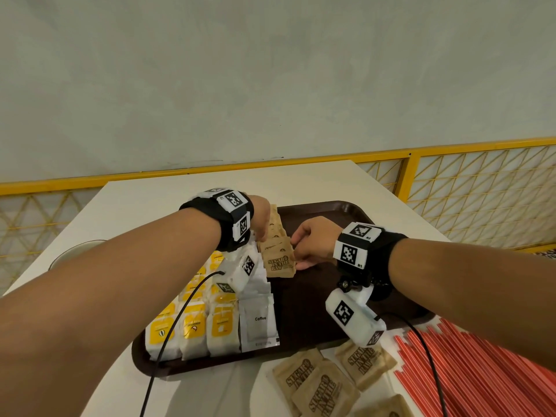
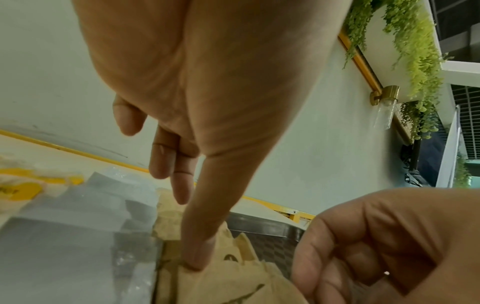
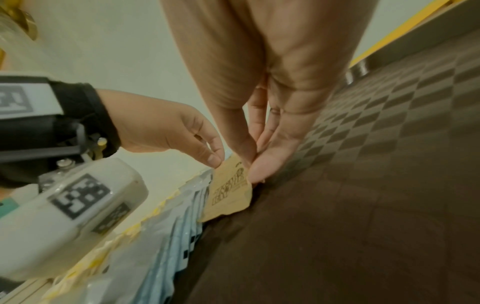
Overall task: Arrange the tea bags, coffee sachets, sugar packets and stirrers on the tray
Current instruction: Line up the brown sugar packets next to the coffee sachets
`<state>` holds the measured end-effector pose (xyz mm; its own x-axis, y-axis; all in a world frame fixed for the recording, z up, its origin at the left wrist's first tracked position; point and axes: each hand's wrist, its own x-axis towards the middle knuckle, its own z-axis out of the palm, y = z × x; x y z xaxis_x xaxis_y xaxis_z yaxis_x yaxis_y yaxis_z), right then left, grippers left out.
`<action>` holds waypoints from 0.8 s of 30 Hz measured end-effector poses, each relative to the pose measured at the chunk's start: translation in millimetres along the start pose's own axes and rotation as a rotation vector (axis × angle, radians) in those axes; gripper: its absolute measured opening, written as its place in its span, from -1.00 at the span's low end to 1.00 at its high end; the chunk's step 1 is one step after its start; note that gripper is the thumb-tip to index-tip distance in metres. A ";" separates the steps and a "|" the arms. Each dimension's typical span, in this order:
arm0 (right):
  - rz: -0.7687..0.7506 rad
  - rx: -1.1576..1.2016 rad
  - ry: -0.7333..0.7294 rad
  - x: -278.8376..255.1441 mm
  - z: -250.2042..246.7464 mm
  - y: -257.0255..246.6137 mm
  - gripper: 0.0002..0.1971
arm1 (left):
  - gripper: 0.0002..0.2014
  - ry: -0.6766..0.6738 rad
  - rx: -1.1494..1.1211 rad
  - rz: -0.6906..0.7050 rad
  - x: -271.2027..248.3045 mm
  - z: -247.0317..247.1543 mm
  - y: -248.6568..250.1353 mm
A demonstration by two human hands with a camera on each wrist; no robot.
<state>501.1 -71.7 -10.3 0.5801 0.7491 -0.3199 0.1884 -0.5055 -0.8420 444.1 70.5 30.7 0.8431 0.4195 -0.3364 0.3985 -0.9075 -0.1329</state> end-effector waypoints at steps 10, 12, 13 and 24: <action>0.026 -0.086 0.027 5.0 3.6 -8.3 -0.84 | -0.73 0.001 -0.089 0.018 0.9 2.6 -3.7; 0.033 -0.117 0.011 5.6 4.4 -9.9 -0.83 | -0.73 0.000 -0.082 0.018 -0.2 2.5 -3.0; 0.032 -0.118 0.007 5.8 4.4 -10.0 -0.83 | -0.73 -0.001 -0.066 0.016 -1.0 2.3 -2.1; 0.042 0.019 -0.011 10.4 2.5 -8.6 -0.81 | -0.71 0.003 -0.059 0.010 -3.9 2.0 -4.8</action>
<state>503.5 -58.5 -7.5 0.5781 0.7322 -0.3602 0.1490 -0.5288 -0.8356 438.1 73.2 30.7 0.8482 0.4106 -0.3347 0.4106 -0.9088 -0.0743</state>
